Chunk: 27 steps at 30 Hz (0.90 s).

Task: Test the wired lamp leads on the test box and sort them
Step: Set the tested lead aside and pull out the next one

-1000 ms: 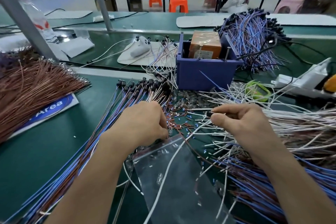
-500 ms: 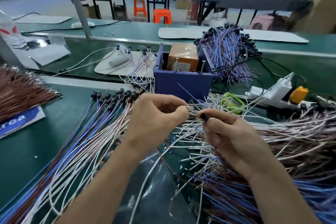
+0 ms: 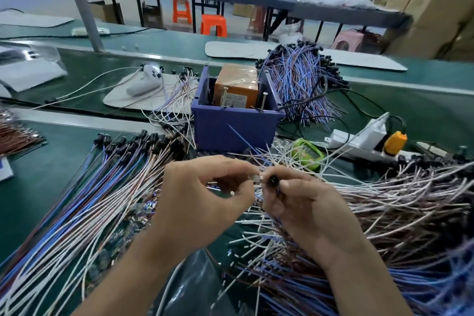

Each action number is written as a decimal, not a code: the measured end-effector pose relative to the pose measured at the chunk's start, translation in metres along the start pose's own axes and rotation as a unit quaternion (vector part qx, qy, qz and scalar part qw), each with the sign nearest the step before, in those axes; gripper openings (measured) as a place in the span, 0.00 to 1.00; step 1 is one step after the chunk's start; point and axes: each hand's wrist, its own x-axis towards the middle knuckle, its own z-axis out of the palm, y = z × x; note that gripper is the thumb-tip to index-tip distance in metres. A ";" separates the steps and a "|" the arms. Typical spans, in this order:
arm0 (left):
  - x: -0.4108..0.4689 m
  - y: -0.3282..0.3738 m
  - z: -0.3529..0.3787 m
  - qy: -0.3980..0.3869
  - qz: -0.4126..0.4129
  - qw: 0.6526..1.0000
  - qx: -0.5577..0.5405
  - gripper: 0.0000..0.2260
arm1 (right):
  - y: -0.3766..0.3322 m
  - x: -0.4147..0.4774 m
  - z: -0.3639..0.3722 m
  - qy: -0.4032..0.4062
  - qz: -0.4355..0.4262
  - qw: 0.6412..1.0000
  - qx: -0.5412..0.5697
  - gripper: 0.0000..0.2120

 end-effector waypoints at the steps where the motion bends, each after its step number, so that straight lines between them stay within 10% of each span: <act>1: -0.001 0.001 0.001 -0.006 0.005 1.000 0.006 0.11 | 0.000 0.000 0.001 -0.001 0.000 1.000 0.004 0.12; 27: -0.001 -0.015 -0.014 -0.062 0.044 0.993 0.087 0.11 | 0.009 0.002 0.016 0.102 -0.054 0.975 -0.189 0.11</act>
